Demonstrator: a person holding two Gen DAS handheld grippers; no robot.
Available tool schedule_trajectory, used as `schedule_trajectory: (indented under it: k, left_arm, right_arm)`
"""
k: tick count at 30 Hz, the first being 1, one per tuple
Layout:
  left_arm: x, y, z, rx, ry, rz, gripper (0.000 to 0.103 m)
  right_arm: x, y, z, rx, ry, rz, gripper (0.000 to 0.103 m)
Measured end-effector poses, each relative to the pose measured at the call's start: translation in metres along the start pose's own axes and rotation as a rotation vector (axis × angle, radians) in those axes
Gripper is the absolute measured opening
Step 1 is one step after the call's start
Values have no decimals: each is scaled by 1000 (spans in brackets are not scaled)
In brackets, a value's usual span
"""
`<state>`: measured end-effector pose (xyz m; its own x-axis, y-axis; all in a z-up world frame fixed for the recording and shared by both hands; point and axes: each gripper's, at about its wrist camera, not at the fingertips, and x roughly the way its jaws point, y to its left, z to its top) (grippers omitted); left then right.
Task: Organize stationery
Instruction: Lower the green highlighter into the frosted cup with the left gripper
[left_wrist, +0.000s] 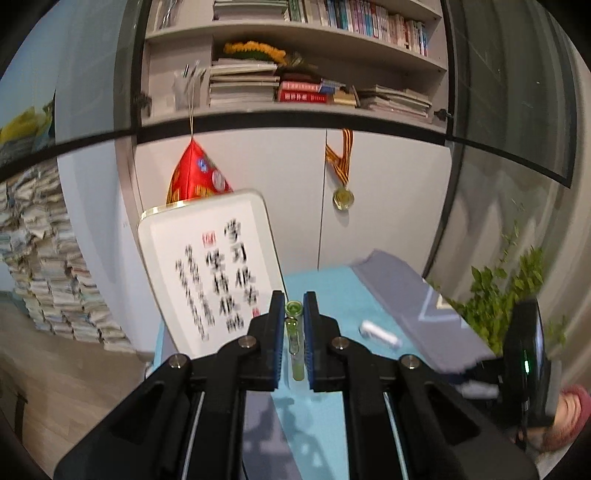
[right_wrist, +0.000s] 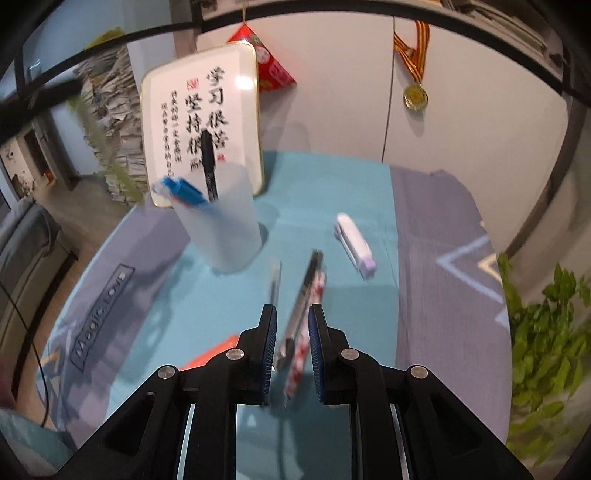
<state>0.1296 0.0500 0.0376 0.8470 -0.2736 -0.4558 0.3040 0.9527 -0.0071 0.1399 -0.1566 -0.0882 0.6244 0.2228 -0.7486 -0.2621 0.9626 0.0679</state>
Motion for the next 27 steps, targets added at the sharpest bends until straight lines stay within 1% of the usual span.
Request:
schedule_trajectory:
  k: [3,5,9,13,17,27]
  left_arm:
    - [11,-5,8,14,-4,5,8]
    - [22,-8,8,27,8,17,8]
    - [43,-9,-4,24,63,15,8]
    - [56,-9,-17,8,113,11,8]
    - [62,-8,-26,0,145,6,8]
    - [63,-8,-36,-10,175,-4,9]
  right_arm:
    - [-1,-10,-7,27,12,-1,16]
    - [-2,-15,-11,43,15,-4,16]
    - [-7,-24,-16,69,11,-12,16]
    - [-4,-31,-18,98,20,-11,16]
    - [2,-32,-18,109,38,-6,16]
    - [6,-28,-20,109,56,5,16]
